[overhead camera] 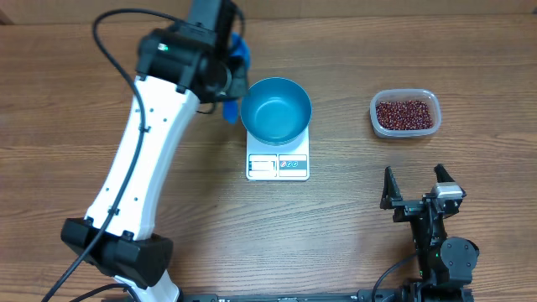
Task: Scoop item into bowl and weigh 150g on scale
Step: 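Carry the scoop over the bowl toward the right arm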
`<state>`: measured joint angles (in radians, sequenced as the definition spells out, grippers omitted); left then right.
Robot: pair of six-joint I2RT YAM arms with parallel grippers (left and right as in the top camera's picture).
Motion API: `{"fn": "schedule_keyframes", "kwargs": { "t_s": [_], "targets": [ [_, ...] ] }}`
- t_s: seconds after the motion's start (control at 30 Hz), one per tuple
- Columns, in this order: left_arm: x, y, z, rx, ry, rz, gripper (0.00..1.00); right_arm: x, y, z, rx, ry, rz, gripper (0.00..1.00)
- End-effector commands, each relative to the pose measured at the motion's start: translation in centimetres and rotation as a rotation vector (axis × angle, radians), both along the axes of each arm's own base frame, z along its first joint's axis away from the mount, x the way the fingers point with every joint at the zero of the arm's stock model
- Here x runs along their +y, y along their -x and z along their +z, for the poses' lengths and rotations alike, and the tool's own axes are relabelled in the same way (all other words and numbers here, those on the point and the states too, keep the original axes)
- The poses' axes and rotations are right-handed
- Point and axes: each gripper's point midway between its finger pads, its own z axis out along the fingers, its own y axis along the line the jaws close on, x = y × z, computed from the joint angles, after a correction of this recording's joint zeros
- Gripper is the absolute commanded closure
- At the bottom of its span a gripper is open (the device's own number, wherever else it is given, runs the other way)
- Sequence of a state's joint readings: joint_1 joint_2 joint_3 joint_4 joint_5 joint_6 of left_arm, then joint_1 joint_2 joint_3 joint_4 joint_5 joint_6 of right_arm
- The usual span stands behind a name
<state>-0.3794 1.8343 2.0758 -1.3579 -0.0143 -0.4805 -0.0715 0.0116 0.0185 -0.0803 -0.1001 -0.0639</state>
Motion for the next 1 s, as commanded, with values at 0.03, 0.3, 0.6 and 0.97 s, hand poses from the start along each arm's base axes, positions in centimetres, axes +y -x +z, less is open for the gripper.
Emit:
{"fn": "schedule_keyframes", "kwargs": {
  "t_s": [0.03,0.3,0.6,0.97],
  "targets": [
    [-2.9,1.0,1.1,0.025,0.146,0.205,0.96,-0.1,0.0,-0.2,-0.002,0.005,-0.004,0.00],
    [-5.7,2.7,0.9,0.112,0.296,0.472,0.96,-0.1,0.0,-0.2,-0.002,0.005,-0.004,0.00],
    [-6.9,3.7,0.9,0.173,0.390,0.670,0.96,-0.1,0.0,-0.2,-0.002,0.005,-0.004,0.00],
    [-8.5,6.0,0.3,0.302,0.448,0.804,0.96,-0.1,0.0,-0.2,-0.003,0.004,-0.003,0.00]
  ]
}}
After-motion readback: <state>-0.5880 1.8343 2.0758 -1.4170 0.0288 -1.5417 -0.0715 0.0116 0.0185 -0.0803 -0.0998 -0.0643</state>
